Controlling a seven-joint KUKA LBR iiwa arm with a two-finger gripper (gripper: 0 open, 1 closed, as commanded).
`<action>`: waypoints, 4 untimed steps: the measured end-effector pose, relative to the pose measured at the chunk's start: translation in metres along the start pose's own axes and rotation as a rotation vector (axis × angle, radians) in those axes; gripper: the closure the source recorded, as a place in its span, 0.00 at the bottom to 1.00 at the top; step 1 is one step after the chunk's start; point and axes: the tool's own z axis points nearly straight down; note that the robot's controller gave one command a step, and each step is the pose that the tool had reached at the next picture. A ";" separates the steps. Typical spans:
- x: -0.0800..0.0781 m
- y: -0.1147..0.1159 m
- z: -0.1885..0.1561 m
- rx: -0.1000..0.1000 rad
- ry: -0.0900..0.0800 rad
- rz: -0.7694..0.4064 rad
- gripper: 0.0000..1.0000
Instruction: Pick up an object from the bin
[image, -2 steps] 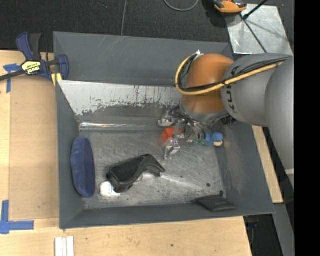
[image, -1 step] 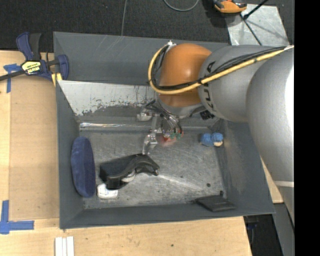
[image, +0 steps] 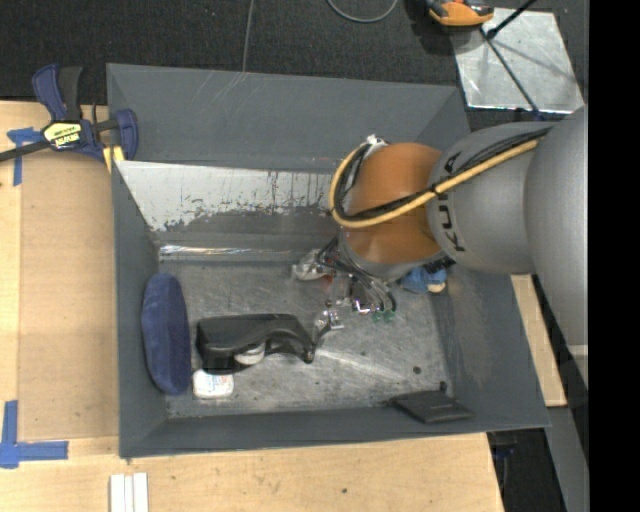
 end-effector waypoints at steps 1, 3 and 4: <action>-0.029 0.060 -0.023 0.013 0.015 -0.084 0.00; 0.003 0.084 -0.001 0.011 0.011 -0.002 0.00; 0.044 0.105 0.000 0.019 -0.003 0.223 0.00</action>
Offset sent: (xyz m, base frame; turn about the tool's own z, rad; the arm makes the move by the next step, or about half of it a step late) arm 0.0197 0.0645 0.0222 -0.0748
